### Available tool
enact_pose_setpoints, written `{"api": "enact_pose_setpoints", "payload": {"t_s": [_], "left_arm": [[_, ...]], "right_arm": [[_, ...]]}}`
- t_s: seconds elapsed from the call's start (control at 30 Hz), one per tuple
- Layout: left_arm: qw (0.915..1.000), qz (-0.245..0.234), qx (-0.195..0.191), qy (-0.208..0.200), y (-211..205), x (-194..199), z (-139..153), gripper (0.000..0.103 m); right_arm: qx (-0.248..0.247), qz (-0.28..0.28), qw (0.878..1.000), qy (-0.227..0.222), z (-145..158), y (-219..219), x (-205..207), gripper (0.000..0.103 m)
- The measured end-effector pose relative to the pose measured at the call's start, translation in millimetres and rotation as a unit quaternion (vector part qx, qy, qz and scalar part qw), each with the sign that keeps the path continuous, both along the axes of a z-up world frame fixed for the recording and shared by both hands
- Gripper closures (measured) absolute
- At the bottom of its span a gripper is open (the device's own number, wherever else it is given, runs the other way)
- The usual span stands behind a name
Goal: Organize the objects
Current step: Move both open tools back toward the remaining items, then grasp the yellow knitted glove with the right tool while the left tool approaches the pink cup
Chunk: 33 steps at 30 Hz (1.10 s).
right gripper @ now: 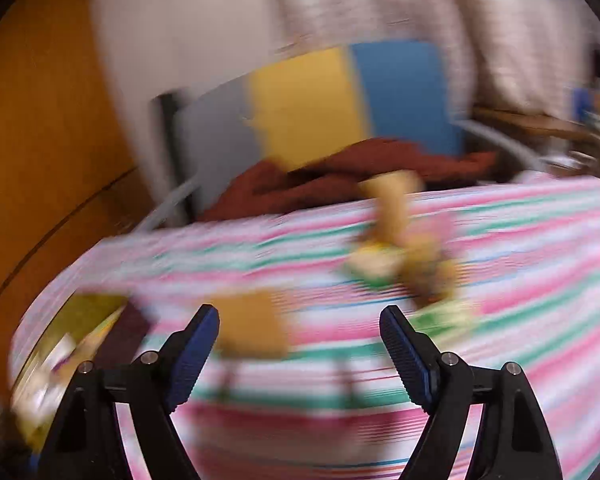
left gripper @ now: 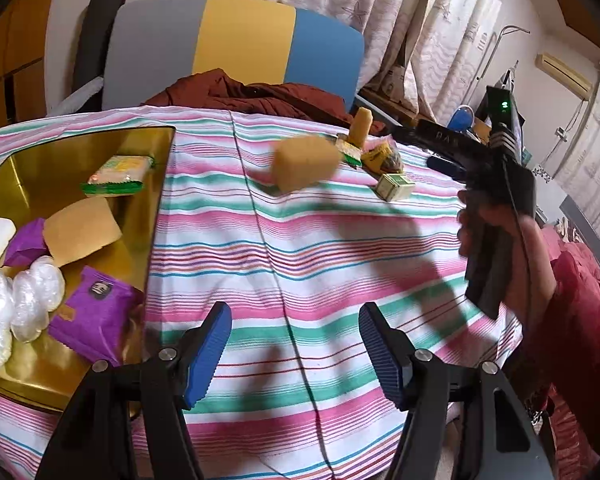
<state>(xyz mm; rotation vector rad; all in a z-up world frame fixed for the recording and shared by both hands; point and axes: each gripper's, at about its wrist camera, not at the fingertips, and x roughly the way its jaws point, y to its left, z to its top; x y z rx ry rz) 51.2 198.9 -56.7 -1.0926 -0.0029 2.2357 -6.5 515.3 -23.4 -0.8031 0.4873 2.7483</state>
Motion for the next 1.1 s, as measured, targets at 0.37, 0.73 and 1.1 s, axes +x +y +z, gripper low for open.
{"api": "enact_pose_setpoints", "payload": {"t_s": [0.37,0.73,1.1], "left_arm": [[0.9997,-0.002,-0.023,-0.002,9,1,-4,0.036],[0.9998,0.006,-0.017,-0.002,9,-1,-3,0.036],[0.9998,-0.006,0.003,0.02,28,-13,17,0.036]], "right_arm": [[-0.024,-0.049,0.991,-0.123,-37,69,-72,0.028],[0.034,-0.012,0.997,-0.071,-12,53,-53,0.067],[0.069,0.133,0.987,-0.05,-17,-33,31,0.067]]}}
